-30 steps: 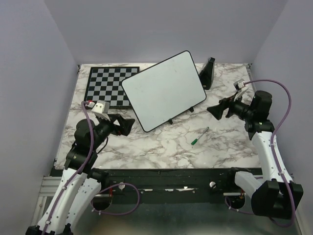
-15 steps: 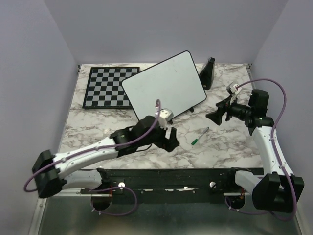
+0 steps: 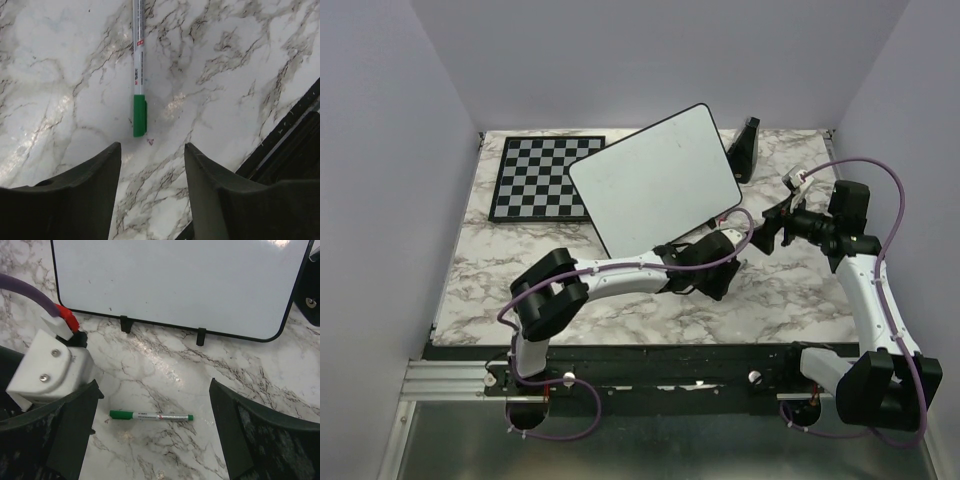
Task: Write a sentence on the whiteboard
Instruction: Pick up the whiteboard marker from the center of the board.
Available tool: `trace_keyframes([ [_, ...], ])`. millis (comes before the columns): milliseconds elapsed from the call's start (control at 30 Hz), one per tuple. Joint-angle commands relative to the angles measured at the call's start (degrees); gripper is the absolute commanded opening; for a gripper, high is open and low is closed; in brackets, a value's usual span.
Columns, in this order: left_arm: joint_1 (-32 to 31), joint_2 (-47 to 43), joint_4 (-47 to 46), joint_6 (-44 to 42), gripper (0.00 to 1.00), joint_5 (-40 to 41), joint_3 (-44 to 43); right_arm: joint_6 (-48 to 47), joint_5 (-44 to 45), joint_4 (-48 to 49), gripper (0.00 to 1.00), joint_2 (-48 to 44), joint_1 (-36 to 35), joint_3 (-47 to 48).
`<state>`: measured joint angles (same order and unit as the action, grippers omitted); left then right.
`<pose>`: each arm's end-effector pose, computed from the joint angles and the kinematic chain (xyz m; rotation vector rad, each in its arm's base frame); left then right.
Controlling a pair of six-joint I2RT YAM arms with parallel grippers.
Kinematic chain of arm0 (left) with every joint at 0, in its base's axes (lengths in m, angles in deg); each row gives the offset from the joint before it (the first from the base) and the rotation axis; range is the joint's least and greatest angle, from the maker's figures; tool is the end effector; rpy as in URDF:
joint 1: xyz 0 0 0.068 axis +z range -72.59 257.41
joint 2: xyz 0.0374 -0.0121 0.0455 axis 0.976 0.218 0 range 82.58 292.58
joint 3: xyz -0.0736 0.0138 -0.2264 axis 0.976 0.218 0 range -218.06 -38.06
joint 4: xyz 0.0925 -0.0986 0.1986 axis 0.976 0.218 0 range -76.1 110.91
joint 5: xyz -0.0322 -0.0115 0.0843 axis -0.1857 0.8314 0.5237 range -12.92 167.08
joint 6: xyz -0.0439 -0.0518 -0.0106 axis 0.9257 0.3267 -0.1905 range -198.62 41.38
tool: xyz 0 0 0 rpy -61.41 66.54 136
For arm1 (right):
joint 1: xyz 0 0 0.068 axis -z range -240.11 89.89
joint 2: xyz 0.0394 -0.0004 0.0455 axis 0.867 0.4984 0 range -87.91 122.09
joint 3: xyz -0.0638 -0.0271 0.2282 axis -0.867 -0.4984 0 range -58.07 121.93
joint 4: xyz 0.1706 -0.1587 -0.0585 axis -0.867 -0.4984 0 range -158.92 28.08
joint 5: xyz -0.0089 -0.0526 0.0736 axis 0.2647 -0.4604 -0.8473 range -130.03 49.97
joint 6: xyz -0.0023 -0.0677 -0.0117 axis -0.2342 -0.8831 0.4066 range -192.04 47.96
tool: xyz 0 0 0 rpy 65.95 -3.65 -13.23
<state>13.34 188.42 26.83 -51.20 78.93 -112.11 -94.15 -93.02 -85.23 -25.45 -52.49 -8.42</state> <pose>0.1742 -0.3544 0.1760 0.7624 2.3549 -0.7116 0.2350 0.0134 0.2620 -0.7303 1.8573 0.6801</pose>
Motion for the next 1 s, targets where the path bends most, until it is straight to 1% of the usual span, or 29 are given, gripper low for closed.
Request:
trace_keyframes([
  [0, -0.4, 5.2, 3.2, -2.1, 0.56, -1.8, -5.0, 0.3, 0.9, -1.5, 1.0, 0.1, 0.6, 2.2],
  [100, -0.5, 6.8, 3.8, -2.3, 0.52, -1.8, -6.0, 0.4, 0.8, -1.5, 1.0, 0.3, 0.6, 2.3],
  [167, -0.5, 8.0, 4.3, -2.8, 0.52, -1.5, -7.1, 0.4, 0.8, -1.6, 1.0, 0.4, 0.7, 2.3],
  [333, -0.5, 10.7, 6.1, -3.3, 0.47, -0.9, -9.9, 0.5, 1.0, -1.6, 1.0, 0.6, 0.8, 2.5],
  [567, -0.5, 15.1, 8.9, -4.4, 0.43, 1.4, -13.7, 0.5, 1.2, -1.7, 1.0, 1.1, 1.2, 2.6],
  [633, -0.4, 16.1, 10.4, -5.0, 0.38, 2.8, -15.3, 0.5, 1.1, -1.8, 1.0, 1.1, 1.2, 2.6],
  [833, -0.6, 18.7, 14.0, -5.8, 0.34, 4.3, -17.7, 0.5, 1.0, -1.9, 1.0, 1.2, 1.3, 2.6],
  [967, -1.1, 18.7, 16.3, -6.0, 0.29, 5.4, -16.9, 0.5, 1.0, -1.9, 1.0, 1.4, 1.4, 2.6],
])
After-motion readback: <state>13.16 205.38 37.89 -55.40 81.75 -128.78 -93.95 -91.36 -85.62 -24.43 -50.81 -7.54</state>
